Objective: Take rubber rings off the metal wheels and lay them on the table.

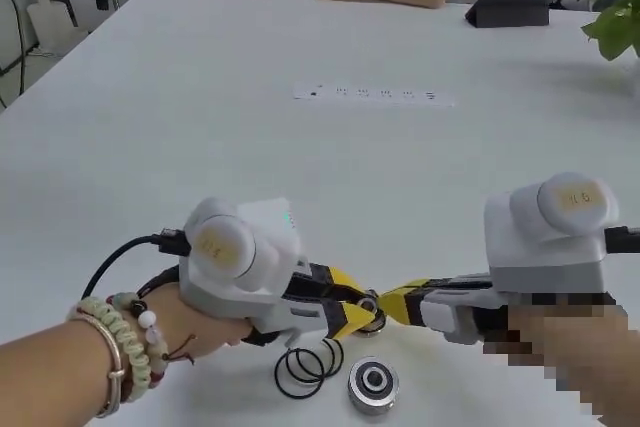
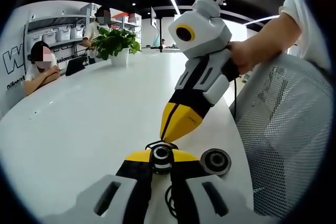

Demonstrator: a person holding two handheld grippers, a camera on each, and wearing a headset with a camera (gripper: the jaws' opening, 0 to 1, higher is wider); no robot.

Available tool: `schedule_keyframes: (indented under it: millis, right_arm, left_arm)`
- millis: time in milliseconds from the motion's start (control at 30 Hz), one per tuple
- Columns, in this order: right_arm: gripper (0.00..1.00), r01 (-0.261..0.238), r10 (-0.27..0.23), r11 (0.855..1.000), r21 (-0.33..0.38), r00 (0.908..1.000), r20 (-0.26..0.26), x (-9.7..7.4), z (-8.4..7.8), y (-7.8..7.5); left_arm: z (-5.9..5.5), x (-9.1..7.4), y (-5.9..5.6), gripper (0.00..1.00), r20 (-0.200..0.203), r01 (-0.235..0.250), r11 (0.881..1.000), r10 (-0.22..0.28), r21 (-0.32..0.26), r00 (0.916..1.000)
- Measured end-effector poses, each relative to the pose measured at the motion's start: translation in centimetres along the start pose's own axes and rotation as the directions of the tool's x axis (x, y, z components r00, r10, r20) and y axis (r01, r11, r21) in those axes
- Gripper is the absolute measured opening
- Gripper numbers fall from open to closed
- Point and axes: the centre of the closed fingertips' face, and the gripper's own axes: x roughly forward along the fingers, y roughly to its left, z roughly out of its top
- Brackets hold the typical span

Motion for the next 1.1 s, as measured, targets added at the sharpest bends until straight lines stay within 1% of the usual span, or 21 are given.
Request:
schedule_keyframes:
  millis: [133,200,233,300,467,567,767,1000,1033,1067,1100]
  right_arm:
    - [0.0,-0.007,0.007,1.0,-0.004,1.0,0.004,0.0,0.1,0.1]
    - [0.0,-0.02,0.02,1.0,-0.005,0.9998,0.009,0.1,0.2,0.4]
    - [0.0,-0.027,0.028,1.0,-0.011,0.9984,0.05,0.0,1.1,0.6]
    - [0.0,-0.029,0.028,0.999,0.014,0.9977,0.062,-0.2,1.6,0.6]
    - [0.0,-0.012,0.012,1.0,0.002,0.9995,0.028,0.0,0.7,0.2]
    - [0.0,-0.004,0.004,1.0,0.01,0.9998,0.021,0.0,0.5,-0.1]
    - [0.0,0.002,-0.002,1.0,0.009,1.0,0.005,0.1,0.1,-0.2]
    - [0.0,0.009,-0.009,1.0,0.016,1.0,-0.003,0.1,-0.1,-0.4]
    - [0.0,0.008,-0.008,1.0,0.018,1.0,-0.003,0.1,-0.1,-0.4]
    - [0.0,0.007,-0.007,1.0,0.023,1.0,-0.004,0.1,-0.1,-0.4]
    - [0.0,0.005,-0.005,1.0,0.028,1.0,-0.006,0.1,-0.2,-0.4]
  left_arm:
    - [0.0,0.0,0.0,0.07,0.002,0.0,1.0,0.0,0.0,1.0]
    - [0.0,0.0,0.0,0.07,0.004,0.0,1.0,0.0,-0.001,1.0]
    - [-0.1,0.0,0.0,0.07,0.005,0.0,1.0,0.0,-0.002,1.0]
    - [-0.1,0.0,0.0,0.07,0.007,0.0,1.0,0.0,-0.003,1.0]
    - [0.0,0.0,0.0,0.07,0.014,-0.003,1.0,0.003,-0.007,0.9999]
    - [-0.1,0.0,0.1,0.07,0.017,-0.005,1.0,0.005,-0.007,0.9998]
    - [0.0,0.1,0.1,0.07,0.012,-0.004,1.0,0.004,-0.007,0.9999]
    - [0.0,0.1,0.0,0.07,0.009,-0.005,1.0,0.005,-0.01,1.0]
    - [0.0,0.1,0.1,0.07,0.01,-0.007,1.0,0.008,-0.029,0.9999]
    - [0.0,0.1,0.1,0.07,0.013,-0.013,0.998,0.014,-0.06,0.9998]
    - [0.0,0.1,0.1,0.07,0.013,-0.014,0.998,0.014,-0.063,0.9998]
